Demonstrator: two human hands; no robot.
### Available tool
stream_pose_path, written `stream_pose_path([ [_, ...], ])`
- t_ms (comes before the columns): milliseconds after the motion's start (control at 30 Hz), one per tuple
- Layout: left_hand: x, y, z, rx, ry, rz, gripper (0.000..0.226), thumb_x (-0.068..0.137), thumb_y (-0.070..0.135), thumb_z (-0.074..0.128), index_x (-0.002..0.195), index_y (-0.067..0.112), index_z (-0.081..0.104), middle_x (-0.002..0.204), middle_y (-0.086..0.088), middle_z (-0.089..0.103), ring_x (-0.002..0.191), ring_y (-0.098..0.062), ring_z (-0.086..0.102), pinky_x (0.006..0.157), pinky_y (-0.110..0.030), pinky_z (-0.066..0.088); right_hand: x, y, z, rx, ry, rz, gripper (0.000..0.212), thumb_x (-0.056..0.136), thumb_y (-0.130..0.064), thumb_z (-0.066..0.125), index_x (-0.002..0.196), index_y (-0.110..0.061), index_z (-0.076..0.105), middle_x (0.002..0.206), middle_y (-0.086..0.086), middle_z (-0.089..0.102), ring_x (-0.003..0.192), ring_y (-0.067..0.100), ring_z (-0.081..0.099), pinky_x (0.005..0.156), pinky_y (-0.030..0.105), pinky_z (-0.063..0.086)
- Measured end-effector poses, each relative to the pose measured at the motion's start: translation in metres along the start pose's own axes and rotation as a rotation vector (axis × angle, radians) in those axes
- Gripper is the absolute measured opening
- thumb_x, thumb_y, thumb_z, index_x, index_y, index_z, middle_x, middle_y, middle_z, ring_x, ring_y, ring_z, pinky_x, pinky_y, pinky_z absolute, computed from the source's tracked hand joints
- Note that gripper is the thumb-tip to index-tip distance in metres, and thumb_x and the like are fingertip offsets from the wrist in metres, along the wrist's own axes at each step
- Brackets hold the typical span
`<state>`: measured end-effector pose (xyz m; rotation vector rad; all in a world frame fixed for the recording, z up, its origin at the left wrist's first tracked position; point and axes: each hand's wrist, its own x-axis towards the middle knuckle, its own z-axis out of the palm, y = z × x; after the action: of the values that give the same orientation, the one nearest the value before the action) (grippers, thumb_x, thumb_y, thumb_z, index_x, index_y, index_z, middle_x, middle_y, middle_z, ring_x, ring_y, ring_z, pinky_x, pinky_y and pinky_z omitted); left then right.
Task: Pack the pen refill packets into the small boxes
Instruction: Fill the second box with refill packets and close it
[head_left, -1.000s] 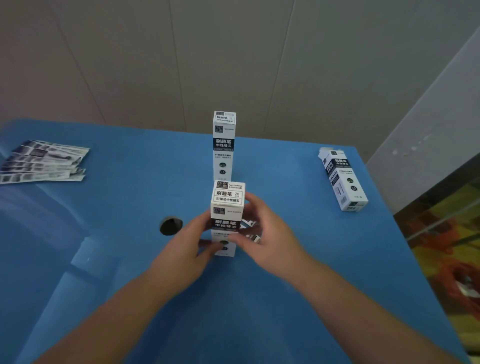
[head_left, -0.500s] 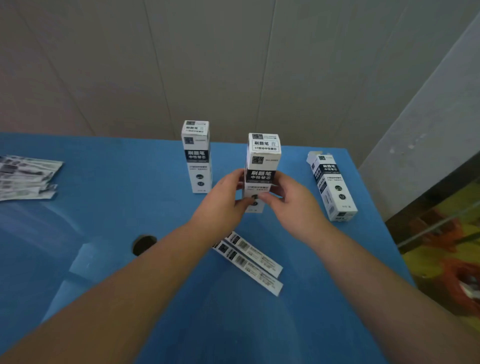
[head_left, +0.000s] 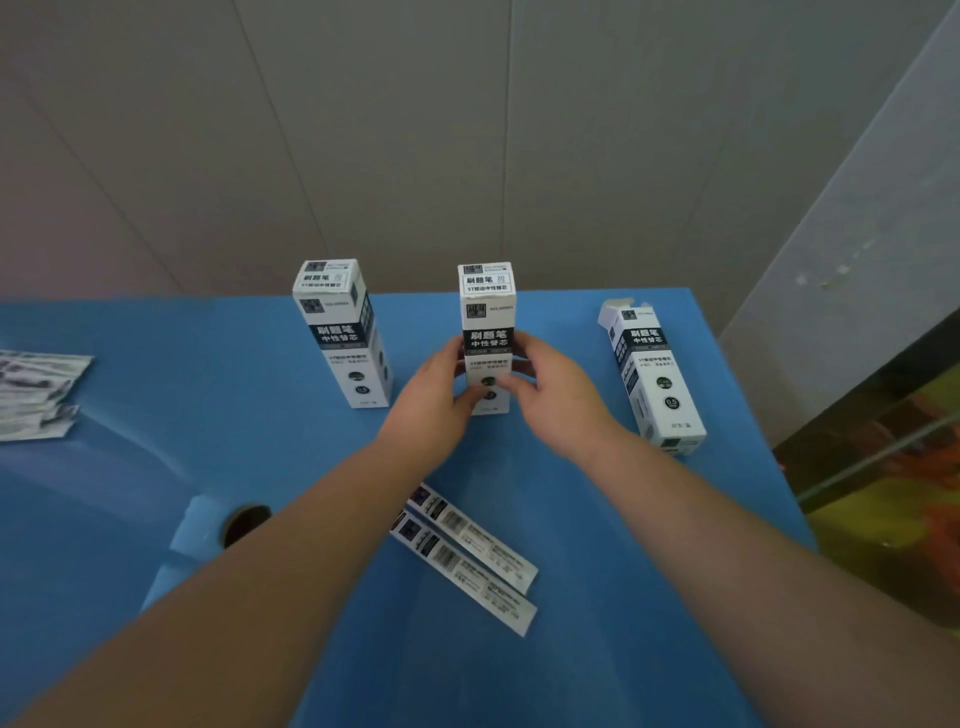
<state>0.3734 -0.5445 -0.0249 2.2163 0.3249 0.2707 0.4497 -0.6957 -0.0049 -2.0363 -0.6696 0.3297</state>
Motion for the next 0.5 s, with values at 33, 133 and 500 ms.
stream_pose_path([
  [33,0.001,0.001,-0.001,0.01,-0.004,-0.005,0.049,0.097,0.019,0.064,0.137,0.041,0.045,0.126,0.027,0.058,0.111,0.015,0.05,0.091,-0.012,0.039,0.002,0.001,-0.001,-0.009,-0.009,0.007,0.042,0.098,-0.006,0.06,0.137,-0.022,0.056,0.119,-0.013,0.065,0.102,-0.003,0.06,0.077,-0.006,0.038],
  [133,0.004,0.003,-0.004,0.055,-0.038,-0.062,0.055,0.096,0.024,0.066,0.143,0.037,0.041,0.138,0.016,0.056,0.124,0.002,0.05,0.106,-0.033,0.045,0.005,0.003,-0.004,-0.051,-0.053,0.05,0.048,0.099,-0.011,0.061,0.145,-0.016,0.049,0.135,-0.003,0.063,0.114,0.011,0.063,0.095,0.018,0.049],
  [500,-0.069,0.026,0.005,0.231,0.044,-0.225,0.064,0.089,0.054,0.064,0.14,0.02,0.045,0.137,0.002,0.05,0.125,-0.016,0.049,0.099,-0.032,0.043,-0.043,0.004,-0.054,-0.406,0.124,0.032,0.043,0.093,-0.021,0.069,0.133,-0.018,0.054,0.136,0.0,0.055,0.124,0.019,0.055,0.104,0.039,0.045],
])
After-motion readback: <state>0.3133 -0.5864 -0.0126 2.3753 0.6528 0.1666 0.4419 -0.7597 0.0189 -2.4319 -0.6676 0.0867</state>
